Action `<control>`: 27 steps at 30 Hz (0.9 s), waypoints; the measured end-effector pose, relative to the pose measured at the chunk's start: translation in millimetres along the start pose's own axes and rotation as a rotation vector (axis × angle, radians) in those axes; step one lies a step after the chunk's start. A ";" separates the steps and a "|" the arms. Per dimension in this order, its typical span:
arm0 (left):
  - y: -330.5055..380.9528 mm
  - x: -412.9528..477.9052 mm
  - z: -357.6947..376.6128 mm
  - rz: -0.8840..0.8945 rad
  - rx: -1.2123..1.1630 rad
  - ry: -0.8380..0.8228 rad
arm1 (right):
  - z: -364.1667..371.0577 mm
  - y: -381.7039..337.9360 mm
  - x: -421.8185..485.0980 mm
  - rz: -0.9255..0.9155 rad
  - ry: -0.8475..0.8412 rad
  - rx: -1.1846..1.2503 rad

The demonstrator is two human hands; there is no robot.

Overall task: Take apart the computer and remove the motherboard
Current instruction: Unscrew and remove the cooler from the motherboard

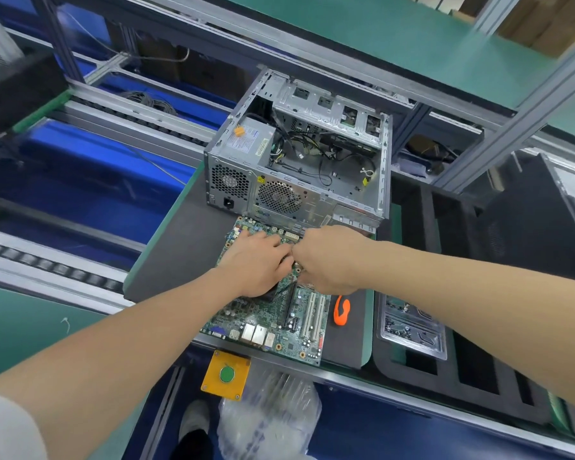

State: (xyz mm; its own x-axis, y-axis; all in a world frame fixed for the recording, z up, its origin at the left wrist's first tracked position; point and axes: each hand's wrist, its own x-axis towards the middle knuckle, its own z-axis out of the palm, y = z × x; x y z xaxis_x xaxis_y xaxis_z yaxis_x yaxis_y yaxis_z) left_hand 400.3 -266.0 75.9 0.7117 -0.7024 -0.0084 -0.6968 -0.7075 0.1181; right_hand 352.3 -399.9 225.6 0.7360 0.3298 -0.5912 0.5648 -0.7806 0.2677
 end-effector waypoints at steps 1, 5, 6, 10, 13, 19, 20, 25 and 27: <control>0.4 0.0 -0.9 0.001 -0.006 0.008 | 4.1 1.9 -2.3 -0.037 0.033 -0.032; -0.6 -0.8 -3.6 0.045 -0.044 0.007 | 8.7 6.5 -8.5 -0.258 0.190 -0.189; -1.7 -1.3 -4.2 0.064 -0.043 0.005 | 6.8 5.3 -8.7 -0.293 0.189 -0.257; -6.7 -6.0 -2.6 0.152 -0.103 0.165 | -5.5 -5.4 -4.0 -0.366 0.176 -0.481; -10.6 -11.3 -2.3 0.141 -0.307 0.125 | -13.6 -9.1 1.1 -0.373 0.155 -0.486; -20.6 -13.4 -12.0 0.203 -0.480 -0.028 | -13.8 -3.7 -5.1 -0.324 0.198 -0.288; -20.9 -13.3 -13.5 0.212 -0.505 -0.043 | -14.1 -3.8 -5.6 -0.312 0.222 -0.254; -14.8 -14.0 -18.2 0.214 -0.535 -0.022 | -21.0 -11.2 -9.1 -0.134 0.225 0.065; -16.0 -13.4 -18.3 0.235 -0.543 0.004 | -30.7 -6.9 -9.1 0.073 0.101 0.324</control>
State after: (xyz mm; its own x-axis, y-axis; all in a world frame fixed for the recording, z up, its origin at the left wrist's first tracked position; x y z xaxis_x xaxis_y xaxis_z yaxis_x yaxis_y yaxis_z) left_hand 403.5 -243.9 92.4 0.5448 -0.8344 0.0831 -0.6914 -0.3910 0.6075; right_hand 353.2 -381.2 252.5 0.8126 0.3055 -0.4964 0.3735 -0.9267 0.0411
